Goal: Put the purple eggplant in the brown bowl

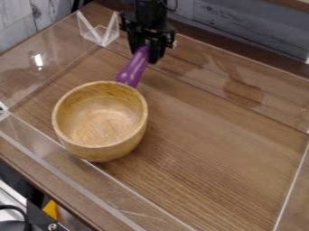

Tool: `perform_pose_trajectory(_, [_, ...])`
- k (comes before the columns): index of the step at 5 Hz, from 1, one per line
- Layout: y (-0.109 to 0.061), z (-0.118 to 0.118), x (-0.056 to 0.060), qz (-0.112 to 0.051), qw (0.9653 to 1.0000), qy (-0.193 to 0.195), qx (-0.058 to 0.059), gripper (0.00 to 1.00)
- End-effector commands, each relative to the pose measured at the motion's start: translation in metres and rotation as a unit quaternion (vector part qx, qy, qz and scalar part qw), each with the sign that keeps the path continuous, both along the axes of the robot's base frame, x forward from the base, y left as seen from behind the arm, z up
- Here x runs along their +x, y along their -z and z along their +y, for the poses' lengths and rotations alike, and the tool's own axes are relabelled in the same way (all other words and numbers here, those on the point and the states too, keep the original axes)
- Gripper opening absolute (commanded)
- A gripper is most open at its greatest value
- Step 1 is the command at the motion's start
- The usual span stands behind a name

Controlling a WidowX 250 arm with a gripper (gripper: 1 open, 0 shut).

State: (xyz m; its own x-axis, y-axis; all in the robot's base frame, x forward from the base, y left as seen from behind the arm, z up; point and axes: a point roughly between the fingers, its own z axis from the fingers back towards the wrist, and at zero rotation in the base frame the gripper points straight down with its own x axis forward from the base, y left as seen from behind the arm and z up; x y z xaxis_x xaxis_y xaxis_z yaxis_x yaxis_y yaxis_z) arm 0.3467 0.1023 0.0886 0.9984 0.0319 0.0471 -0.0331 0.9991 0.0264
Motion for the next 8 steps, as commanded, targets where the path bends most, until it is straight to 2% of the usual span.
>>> perform_pose_trajectory(1, [-0.034, 0.003, -0.009, -0.040, 0.9991, -0.014, 0.008, 0.00])
perform_pose_trajectory(2, [-0.034, 0.003, -0.012, -0.039, 0.9991, -0.018, 0.006, 0.00])
perform_pose_trajectory(3, [-0.038, 0.003, -0.032, -0.037, 0.9989, -0.027, 0.003, 0.00])
perform_pose_trajectory(4, [-0.038, 0.004, -0.047, -0.034, 0.9988, -0.034, 0.002, 0.00])
perform_pose_trajectory(5, [-0.033, 0.005, -0.061, -0.028, 0.9991, -0.033, 0.002, 0.00])
perform_pose_trajectory(7, [-0.023, 0.004, -0.099, -0.016, 0.9994, -0.032, -0.001, 0.00])
perform_pose_trajectory(8, [-0.020, 0.002, -0.105, -0.014, 0.9994, -0.032, -0.002, 0.00])
